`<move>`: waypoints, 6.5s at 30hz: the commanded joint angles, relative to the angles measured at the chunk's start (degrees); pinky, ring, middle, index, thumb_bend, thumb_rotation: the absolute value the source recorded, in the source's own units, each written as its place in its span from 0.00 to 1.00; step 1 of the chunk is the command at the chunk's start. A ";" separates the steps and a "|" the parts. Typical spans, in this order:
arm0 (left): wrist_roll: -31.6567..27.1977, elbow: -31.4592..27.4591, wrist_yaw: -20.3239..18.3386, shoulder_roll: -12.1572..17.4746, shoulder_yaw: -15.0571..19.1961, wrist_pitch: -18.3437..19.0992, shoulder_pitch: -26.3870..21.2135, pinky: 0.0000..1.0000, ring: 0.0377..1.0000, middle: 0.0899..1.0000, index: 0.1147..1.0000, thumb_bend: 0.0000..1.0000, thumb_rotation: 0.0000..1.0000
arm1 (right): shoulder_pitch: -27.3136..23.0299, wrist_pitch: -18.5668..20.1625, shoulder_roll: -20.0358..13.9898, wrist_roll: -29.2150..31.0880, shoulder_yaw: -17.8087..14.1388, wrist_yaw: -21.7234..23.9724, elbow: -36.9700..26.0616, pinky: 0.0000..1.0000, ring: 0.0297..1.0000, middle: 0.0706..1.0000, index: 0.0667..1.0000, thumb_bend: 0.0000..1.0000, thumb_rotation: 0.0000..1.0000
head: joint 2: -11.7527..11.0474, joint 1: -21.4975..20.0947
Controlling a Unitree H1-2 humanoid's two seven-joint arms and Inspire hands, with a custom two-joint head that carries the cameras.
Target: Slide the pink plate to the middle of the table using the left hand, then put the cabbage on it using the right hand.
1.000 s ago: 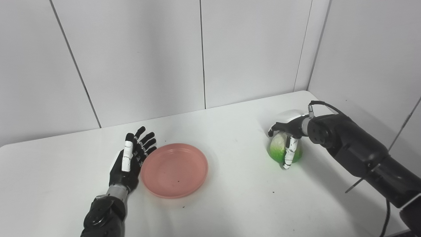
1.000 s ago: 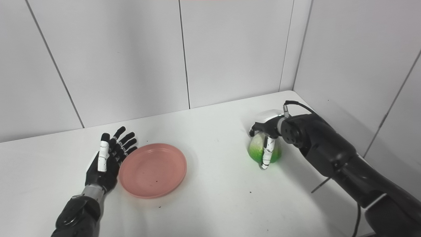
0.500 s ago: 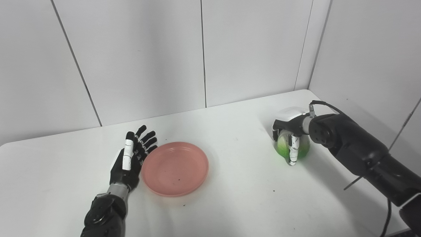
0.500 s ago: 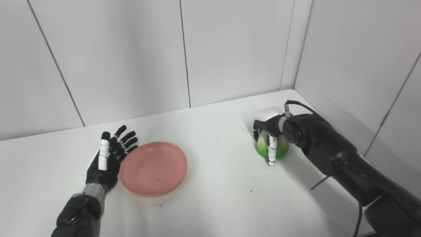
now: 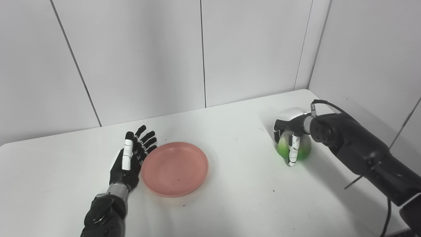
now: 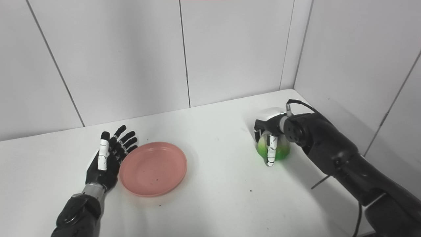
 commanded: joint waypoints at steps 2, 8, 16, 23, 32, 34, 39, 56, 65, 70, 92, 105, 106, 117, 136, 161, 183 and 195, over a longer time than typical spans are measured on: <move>0.83 0.40 0.96 0.18 -0.21 1.65 -0.11 0.85 0.87 0.84 0.89 0.93 0.91 | -1.03 0.10 -0.58 1.25 -1.17 0.74 -1.19 0.32 0.39 0.45 0.49 0.52 0.00 | -0.08 0.07; 0.96 0.38 0.90 0.06 -0.28 1.45 -0.18 0.85 0.87 0.84 0.89 0.92 0.91 | -2.29 0.51 -0.83 1.33 -1.36 2.33 -2.24 0.32 0.38 0.44 0.50 0.52 0.00 | -0.12 0.12; 1.17 -0.06 1.14 -0.08 -0.34 1.89 -0.12 0.85 0.87 0.84 0.88 0.92 0.91 | -5.90 -0.52 -1.04 1.31 -1.49 5.33 -4.10 0.32 0.37 0.43 0.52 0.51 0.00 | -0.07 0.22; 1.49 0.07 1.40 -0.55 -0.51 1.91 -0.24 0.85 0.87 0.84 0.88 0.92 0.92 | -11.59 0.12 -0.78 0.84 -0.52 9.48 -4.72 0.42 0.41 0.50 0.47 0.52 0.00 | -0.17 0.43; 1.29 0.59 1.41 -1.03 -0.22 1.53 -0.33 0.86 0.87 0.83 0.89 0.93 0.91 | -16.17 -1.03 0.19 0.29 0.47 11.06 -3.83 0.45 0.41 0.49 0.47 0.52 0.00 | -0.04 1.13; 1.22 0.63 1.49 -1.10 -0.08 1.51 -0.31 0.85 0.86 0.83 0.88 0.93 0.90 | -16.95 -1.44 0.52 0.17 0.90 11.27 -3.74 0.46 0.41 0.48 0.47 0.52 0.00 | 0.01 1.21; 1.59 -0.04 1.69 -1.36 -0.33 1.76 -0.16 0.86 0.86 0.83 0.89 0.94 0.90 | -18.56 -1.92 2.25 0.78 0.89 11.22 -4.02 0.44 0.41 0.51 0.46 0.52 0.00 | 0.18 2.05; 2.95 -0.85 4.32 -3.98 -1.44 1.46 0.00 0.82 0.85 0.81 0.87 0.92 0.90 | -23.14 -1.67 10.47 2.28 2.39 12.16 -8.48 0.42 0.41 0.48 0.47 0.52 0.00 | -0.35 12.25; 3.59 -1.58 6.59 -5.56 -1.46 1.56 0.29 0.79 0.81 0.77 0.84 0.94 0.86 | -24.28 -2.27 14.89 1.81 3.76 12.04 -9.46 0.48 0.43 0.51 0.44 0.52 0.00 | -0.87 16.32; 4.15 -1.10 7.34 -6.23 -1.61 0.58 0.40 0.77 0.82 0.78 0.84 0.94 0.86 | -24.41 -2.96 18.07 2.20 4.47 11.04 -8.79 0.41 0.40 0.46 0.49 0.52 0.00 | -1.19 18.65; 4.85 -3.69 8.85 -6.06 -1.39 1.17 2.20 0.75 0.81 0.77 0.85 0.94 0.95 | -19.33 -8.49 22.00 2.21 6.81 5.90 -5.08 0.37 0.40 0.48 0.48 0.51 0.00 | -1.04 21.19; 4.39 -3.86 8.70 -5.95 -1.22 2.00 2.31 0.75 0.81 0.77 0.84 0.95 0.96 | -16.09 -9.80 22.87 2.34 6.93 1.80 -3.67 0.41 0.45 0.68 0.46 0.51 0.00 | -0.63 20.09; 4.39 -4.10 8.80 -6.02 -1.23 2.24 2.32 0.75 0.80 0.76 0.84 0.96 0.96 | -15.67 -9.97 22.98 2.38 6.89 1.10 -3.33 0.41 0.45 0.66 0.45 0.51 0.00 | -0.63 20.09; 4.61 -4.78 8.47 -5.70 -1.48 3.42 2.55 0.78 0.82 0.78 0.84 0.97 0.96 | -12.93 -15.01 22.95 1.85 6.59 -6.48 -0.60 0.49 0.45 0.65 0.46 0.51 0.00 | -0.06 19.59; 4.24 -4.11 6.76 -4.76 -1.34 3.87 1.85 0.76 0.80 0.78 0.84 0.94 0.97 | -15.13 -15.83 21.67 6.02 6.75 1.99 0.79 1.00 1.00 0.95 0.81 1.00 0.51 | 0.14 19.32; 5.40 -3.51 7.70 -3.28 -0.71 1.23 0.12 0.81 0.85 0.80 0.86 0.92 0.95 | -1.47 -14.06 28.95 36.43 -22.52 -18.46 0.49 0.98 0.94 0.92 0.96 0.96 1.00 | 0.48 18.33; 24.55 -6.67 33.06 -5.12 -5.36 -4.64 0.13 0.88 0.91 0.89 0.87 0.90 0.97 | 7.31 -11.23 46.69 50.81 -32.17 -37.60 7.18 1.00 0.96 0.94 0.96 0.97 1.00 | 0.78 18.65; 18.98 -7.20 37.24 -9.33 -0.96 -3.51 2.95 1.00 1.00 1.00 1.00 0.82 0.96 | 8.34 -12.14 46.35 48.89 -31.14 -41.54 9.43 1.00 0.97 0.93 0.94 0.94 1.00 | 1.03 18.35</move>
